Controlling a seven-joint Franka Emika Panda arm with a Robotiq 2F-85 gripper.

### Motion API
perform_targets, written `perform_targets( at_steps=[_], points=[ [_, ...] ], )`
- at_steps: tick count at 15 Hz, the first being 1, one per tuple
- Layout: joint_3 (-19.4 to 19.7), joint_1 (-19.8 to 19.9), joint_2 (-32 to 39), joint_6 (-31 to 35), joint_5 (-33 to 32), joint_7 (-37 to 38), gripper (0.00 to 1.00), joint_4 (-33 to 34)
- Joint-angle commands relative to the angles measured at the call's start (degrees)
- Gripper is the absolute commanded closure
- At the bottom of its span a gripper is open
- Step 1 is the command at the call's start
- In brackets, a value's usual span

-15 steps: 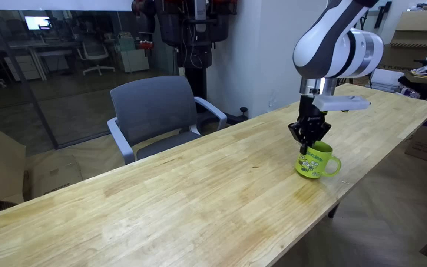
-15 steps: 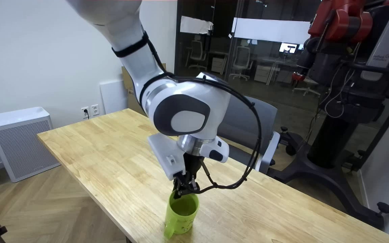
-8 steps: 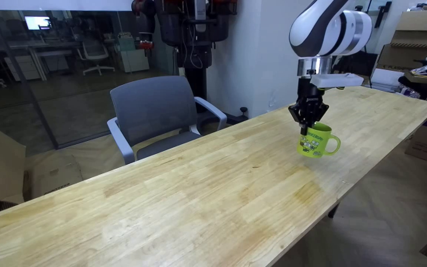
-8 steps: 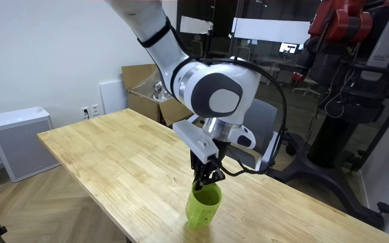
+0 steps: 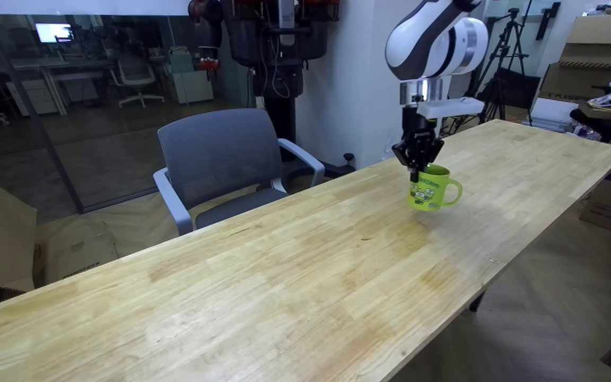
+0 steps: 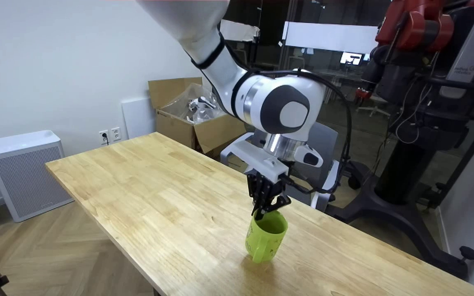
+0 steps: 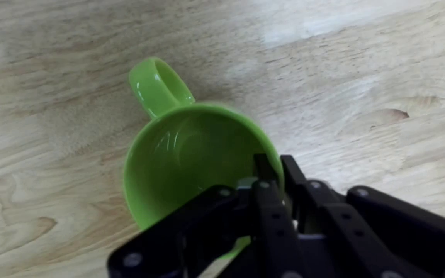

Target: Move the mug closer to the chair

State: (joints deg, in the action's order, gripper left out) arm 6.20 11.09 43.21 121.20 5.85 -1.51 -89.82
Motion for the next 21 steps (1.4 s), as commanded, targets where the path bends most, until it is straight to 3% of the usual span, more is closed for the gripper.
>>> perform_targets(
  at_steps=[1,7,18,19,20,21],
  points=[
    [0.4,-1.9,6.3,-3.1,-1.9,4.5,0.97,11.4],
    [-0.4,-2.4,12.2,-3.4,-0.7,6.7,0.97,19.9],
    [-0.9,-1.7,17.6,-8.6,-0.5,6.5,0.97,28.5],
    [-0.9,-1.7,17.8,-8.9,-0.5,6.5,0.95,29.1],
    [-0.9,-1.7,18.1,-9.3,-0.5,6.5,0.64,29.6],
    [-0.9,-1.7,18.3,-9.7,-0.6,6.6,0.65,30.1]
  ],
)
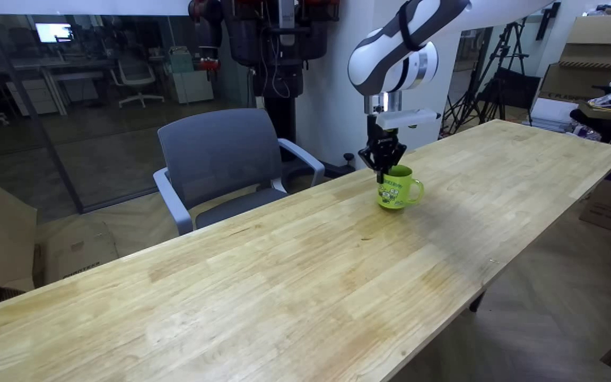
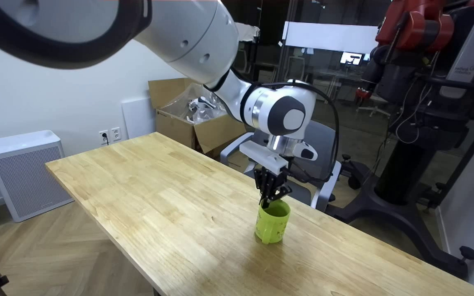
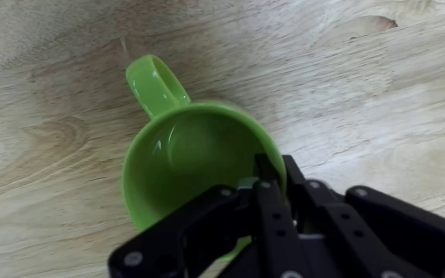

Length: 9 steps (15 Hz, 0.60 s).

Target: Move the mug closer to the chair

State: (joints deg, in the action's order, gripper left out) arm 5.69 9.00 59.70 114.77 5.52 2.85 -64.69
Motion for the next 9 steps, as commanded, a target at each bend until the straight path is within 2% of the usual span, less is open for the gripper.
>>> perform_targets(
  at_steps=[1,9],
  points=[
    [-0.4,0.4,2.0,-3.5,-0.3,2.3,0.64,5.4],
    [-0.3,0.3,1.7,-4.8,-0.4,2.8,0.11,7.0]
  ],
)
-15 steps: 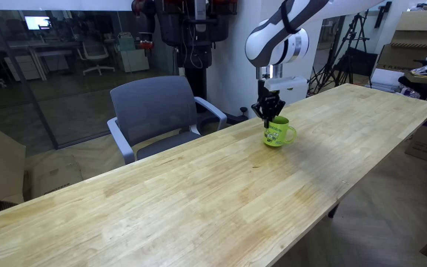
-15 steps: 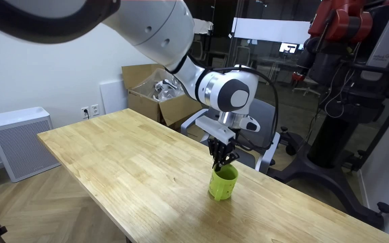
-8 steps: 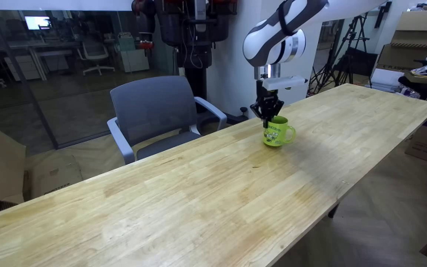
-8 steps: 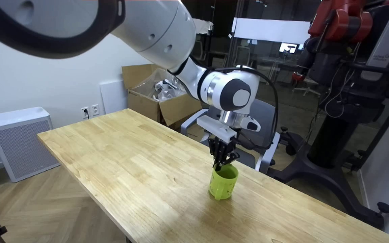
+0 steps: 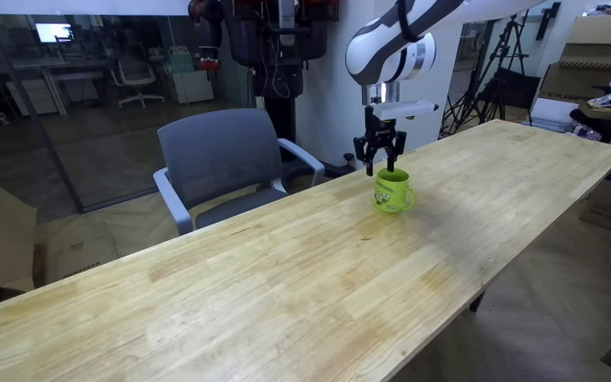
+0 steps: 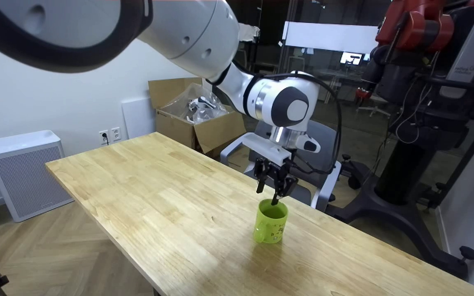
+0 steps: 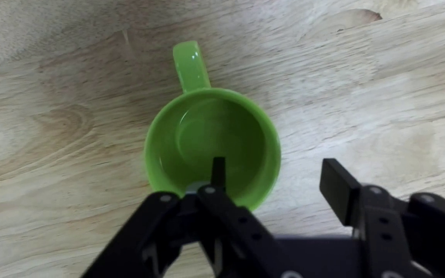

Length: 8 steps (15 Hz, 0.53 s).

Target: Move the mug closer to the chair

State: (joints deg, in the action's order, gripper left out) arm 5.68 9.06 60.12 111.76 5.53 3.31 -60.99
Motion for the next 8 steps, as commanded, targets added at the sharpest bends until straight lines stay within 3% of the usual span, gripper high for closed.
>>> perform_targets(
  at_steps=[1,3,4,5,8],
  points=[
    [-0.3,0.1,0.9,-1.5,-0.4,2.4,0.03,2.9],
    [-0.5,0.1,0.3,-1.0,-0.3,2.2,0.0,2.4],
    [-0.7,0.4,0.2,-0.2,-0.6,0.3,0.08,0.9],
    [-0.7,0.4,0.2,-0.2,-0.6,0.3,0.02,1.0],
    [-0.7,0.4,0.2,-0.2,-0.6,0.3,0.0,1.2]
  ],
)
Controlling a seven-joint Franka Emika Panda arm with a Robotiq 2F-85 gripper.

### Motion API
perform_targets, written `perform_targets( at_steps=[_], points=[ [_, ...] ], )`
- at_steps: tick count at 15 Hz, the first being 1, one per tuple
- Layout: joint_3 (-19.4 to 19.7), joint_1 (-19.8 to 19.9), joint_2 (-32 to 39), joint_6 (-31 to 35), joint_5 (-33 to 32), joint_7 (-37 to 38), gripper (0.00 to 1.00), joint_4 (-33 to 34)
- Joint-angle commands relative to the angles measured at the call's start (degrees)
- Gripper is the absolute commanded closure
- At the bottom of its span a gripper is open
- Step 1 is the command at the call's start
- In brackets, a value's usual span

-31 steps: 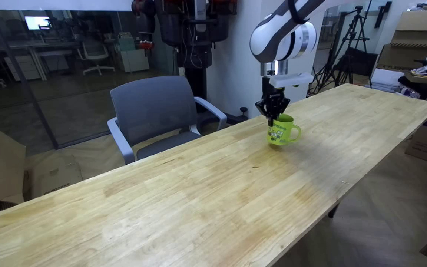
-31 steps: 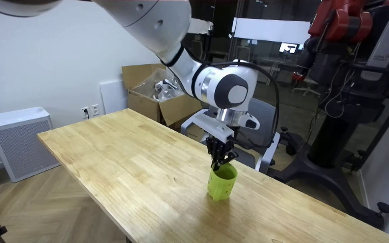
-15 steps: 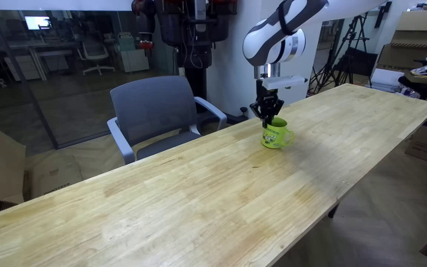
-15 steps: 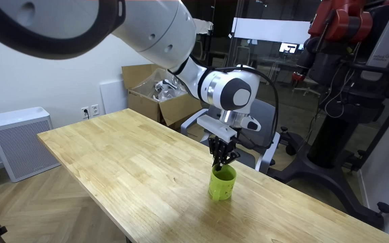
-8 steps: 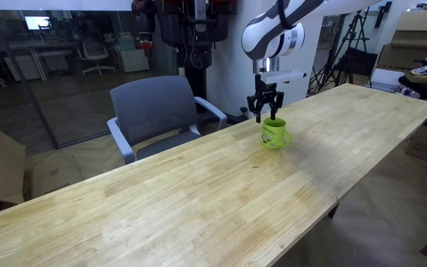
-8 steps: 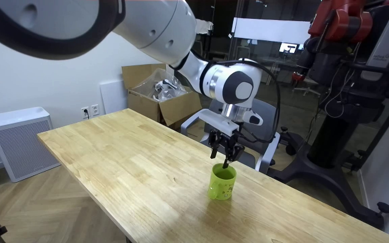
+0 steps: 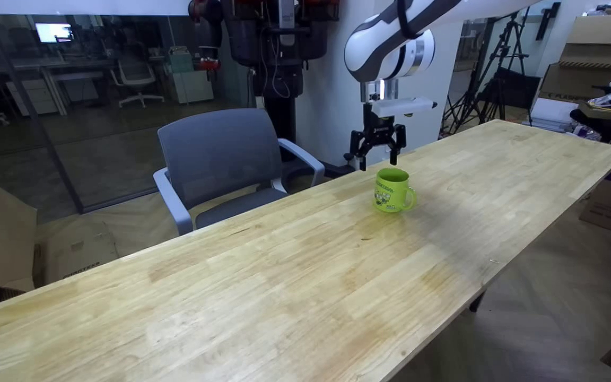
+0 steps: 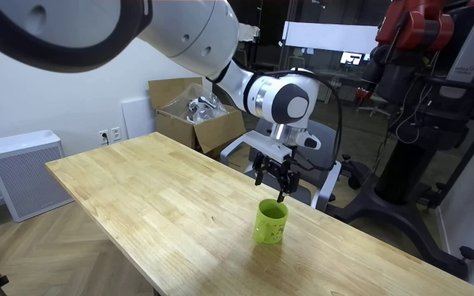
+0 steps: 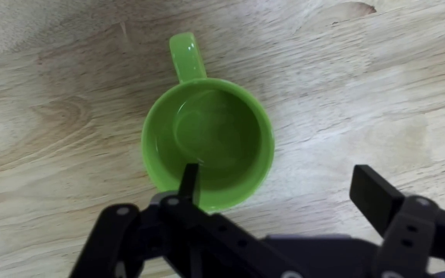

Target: Move the mug closer to the chair

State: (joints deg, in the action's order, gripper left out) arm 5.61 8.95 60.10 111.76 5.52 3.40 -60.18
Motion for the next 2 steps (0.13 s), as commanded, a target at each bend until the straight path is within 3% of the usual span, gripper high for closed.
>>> perform_targets(
  at_steps=[1,2],
  points=[
    [-0.6,0.5,0.2,-0.2,-0.6,0.2,0.0,0.4],
    [-0.6,0.5,0.2,-0.2,-0.6,0.2,0.0,0.4]
  ],
)
